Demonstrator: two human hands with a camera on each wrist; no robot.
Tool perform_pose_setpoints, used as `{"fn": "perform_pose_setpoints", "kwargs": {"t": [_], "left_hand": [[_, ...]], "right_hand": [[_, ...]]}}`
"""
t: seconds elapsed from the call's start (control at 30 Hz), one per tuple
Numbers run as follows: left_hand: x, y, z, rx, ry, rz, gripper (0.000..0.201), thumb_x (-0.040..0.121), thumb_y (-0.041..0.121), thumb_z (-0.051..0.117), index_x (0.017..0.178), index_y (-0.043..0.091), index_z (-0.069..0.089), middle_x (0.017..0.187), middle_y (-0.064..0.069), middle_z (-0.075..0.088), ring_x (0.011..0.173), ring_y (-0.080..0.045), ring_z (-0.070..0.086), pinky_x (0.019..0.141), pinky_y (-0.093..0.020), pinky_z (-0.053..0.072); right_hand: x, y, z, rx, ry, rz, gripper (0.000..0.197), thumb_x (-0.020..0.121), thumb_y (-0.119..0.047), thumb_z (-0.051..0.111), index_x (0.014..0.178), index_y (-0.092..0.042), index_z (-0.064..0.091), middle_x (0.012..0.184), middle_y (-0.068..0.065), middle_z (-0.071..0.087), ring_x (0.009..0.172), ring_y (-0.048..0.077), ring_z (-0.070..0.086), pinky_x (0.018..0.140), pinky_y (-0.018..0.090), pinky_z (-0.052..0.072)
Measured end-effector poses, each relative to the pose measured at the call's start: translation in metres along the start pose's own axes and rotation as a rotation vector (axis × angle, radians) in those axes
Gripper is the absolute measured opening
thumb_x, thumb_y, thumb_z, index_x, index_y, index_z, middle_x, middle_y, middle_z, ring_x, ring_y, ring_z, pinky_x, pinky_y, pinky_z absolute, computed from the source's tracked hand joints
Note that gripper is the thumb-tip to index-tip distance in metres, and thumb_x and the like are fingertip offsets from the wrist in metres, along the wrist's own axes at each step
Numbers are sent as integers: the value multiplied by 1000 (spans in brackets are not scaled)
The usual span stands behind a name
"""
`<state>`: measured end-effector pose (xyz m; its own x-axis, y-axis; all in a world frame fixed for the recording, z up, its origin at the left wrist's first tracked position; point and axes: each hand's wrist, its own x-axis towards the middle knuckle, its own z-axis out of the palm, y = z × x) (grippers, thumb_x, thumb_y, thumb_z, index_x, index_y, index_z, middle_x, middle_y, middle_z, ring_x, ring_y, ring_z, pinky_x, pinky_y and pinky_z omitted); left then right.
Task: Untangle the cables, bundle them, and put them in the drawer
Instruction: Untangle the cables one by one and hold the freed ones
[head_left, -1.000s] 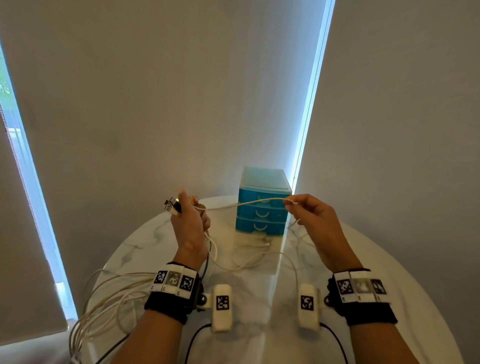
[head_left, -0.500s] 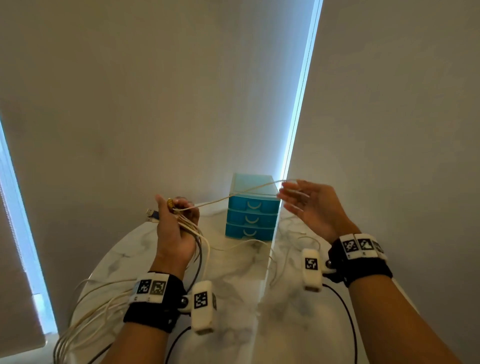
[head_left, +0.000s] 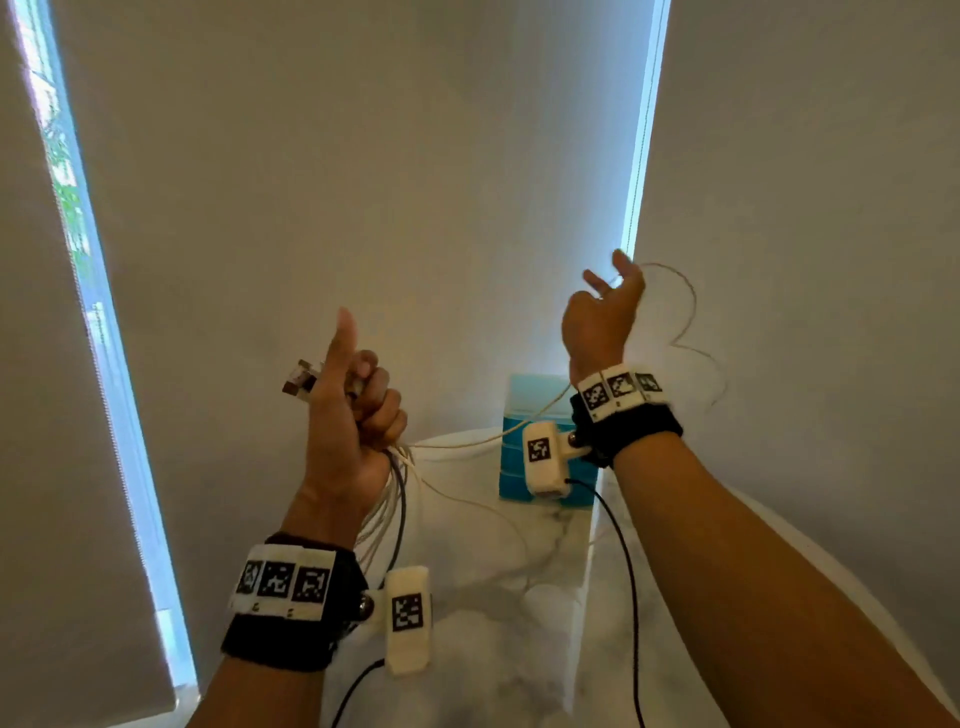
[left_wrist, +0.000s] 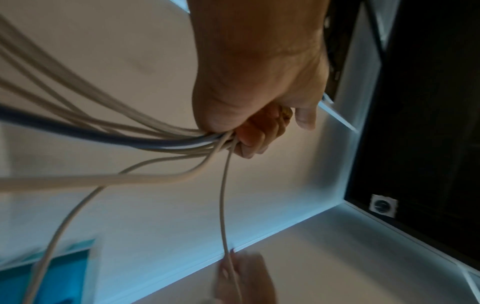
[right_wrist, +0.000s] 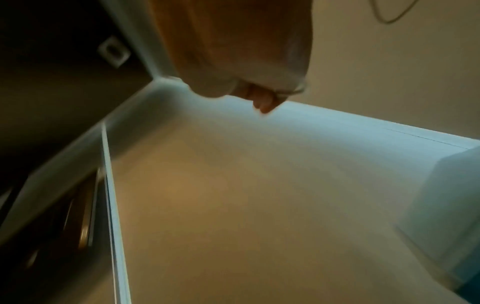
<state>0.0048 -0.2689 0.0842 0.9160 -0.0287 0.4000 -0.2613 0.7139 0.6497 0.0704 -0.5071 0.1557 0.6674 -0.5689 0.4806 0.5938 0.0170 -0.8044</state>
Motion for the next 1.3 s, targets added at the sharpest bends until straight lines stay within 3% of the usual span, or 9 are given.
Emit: {"fn": "perform_pose_setpoints", "kwargs": {"t": [0.13,0.2,0.4,0.73,0.9,1.0,1.07,1.17,1.3], "left_hand": [[-12,39,12,144,32,160,48,97,43,73,67,28,38,56,6,20,49,-13,10,45,-31,12],[-21,53,13,172,51,225,48,97,37,73,65,28,38,54,7,24,47,-12,13,45,-30,13],[-27,57,4,220,120,266,53,98,27,74,61,28,36,51,8,26,40,-8,17,39,-24,18],[-6,-42,17,996,-232,-112,28,90,20,83,85,16,57,64,3,52,54,-11,46,53,-26,45],[-14,-72,38,1111,-490,-206,28,93,5,79,86,27,62,57,15,62,49,-5,51,52,-22,45],[-26,-83,47,1100,-565,-263,26,96,0,74,109,19,64,73,14,75,65,-13,69,51,-8,45],[-30,-94,50,1146,-610,-274,30,95,4,77,117,20,65,85,4,75,67,4,71,51,-7,46],[-31,-109,51,1340,-612,-242,52,91,25,85,138,19,63,103,1,74,73,-3,70,59,-19,53],[-24,-108,47,1269,-514,-311,30,92,32,85,116,21,69,77,7,64,54,-6,53,49,-18,44]], "right_hand": [[-49,28,61,-499,-1193,190,60,98,16,44,145,-15,64,163,2,49,152,21,44,118,41,47],[-66,47,65,-569,-1432,290,45,105,4,52,141,-15,70,164,-1,49,152,18,43,125,45,40],[-71,67,-11,-224,-1014,440,29,112,-9,49,133,-4,69,131,5,77,128,25,70,112,45,54],[-96,-17,-82,-324,-656,-17,23,104,-38,65,123,-31,76,115,-10,79,103,13,73,93,32,62],[-111,0,-110,-420,-555,-38,30,99,-54,67,127,-43,72,124,-18,72,117,10,70,96,34,64],[-107,2,-111,-320,-407,3,55,99,-75,43,146,-50,56,152,-12,53,131,10,60,104,38,59],[-104,-1,-99,-382,-535,61,69,97,-86,25,156,-54,42,167,-7,39,148,20,46,120,49,42],[-114,-1,-81,-722,-993,65,70,107,-72,15,164,-36,34,175,3,27,161,28,25,127,47,24],[-108,1,-81,-670,-883,56,92,88,-91,5,166,-46,20,179,-4,14,166,26,8,132,61,3]]}}
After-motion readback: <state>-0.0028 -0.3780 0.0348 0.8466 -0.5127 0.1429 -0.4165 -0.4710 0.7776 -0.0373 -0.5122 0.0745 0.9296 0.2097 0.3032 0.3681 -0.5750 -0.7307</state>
